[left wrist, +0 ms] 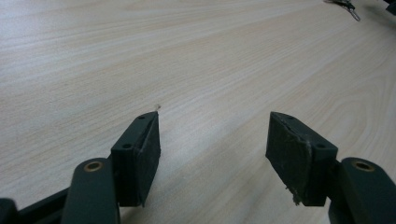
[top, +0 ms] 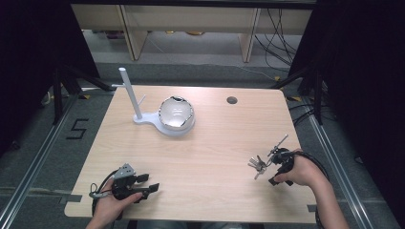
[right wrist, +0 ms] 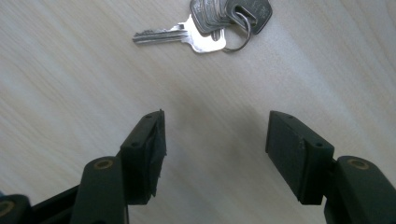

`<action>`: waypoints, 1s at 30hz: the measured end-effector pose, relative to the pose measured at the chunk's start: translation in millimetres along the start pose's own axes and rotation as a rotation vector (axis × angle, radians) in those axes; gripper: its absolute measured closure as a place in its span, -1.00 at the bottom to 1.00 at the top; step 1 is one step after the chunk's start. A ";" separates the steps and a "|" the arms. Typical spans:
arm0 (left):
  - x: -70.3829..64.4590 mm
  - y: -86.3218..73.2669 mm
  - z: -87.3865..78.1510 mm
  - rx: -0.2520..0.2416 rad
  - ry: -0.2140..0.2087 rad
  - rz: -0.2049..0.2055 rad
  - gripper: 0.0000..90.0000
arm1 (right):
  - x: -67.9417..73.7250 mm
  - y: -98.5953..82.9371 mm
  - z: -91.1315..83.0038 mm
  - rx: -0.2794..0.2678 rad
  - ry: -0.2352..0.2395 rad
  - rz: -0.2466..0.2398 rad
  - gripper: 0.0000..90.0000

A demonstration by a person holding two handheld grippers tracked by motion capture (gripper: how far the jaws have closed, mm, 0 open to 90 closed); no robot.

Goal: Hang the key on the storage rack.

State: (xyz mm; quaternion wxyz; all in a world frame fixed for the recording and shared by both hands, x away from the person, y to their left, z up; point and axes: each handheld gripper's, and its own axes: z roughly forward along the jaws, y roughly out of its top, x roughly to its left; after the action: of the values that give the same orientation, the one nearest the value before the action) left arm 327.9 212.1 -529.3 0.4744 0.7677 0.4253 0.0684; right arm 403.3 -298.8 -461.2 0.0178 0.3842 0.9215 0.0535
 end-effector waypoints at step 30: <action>-0.5 -1.9 -2.3 -0.001 -0.004 -0.003 -0.24 | 1.0 60.1 23.1 0.103 -0.049 -0.274 -0.44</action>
State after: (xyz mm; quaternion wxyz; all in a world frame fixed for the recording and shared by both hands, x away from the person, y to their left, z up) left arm 325.4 213.7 -529.4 0.4756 0.7670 0.4257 0.0662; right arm 446.8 -254.2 -477.5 0.0278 0.2564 0.9662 -0.0061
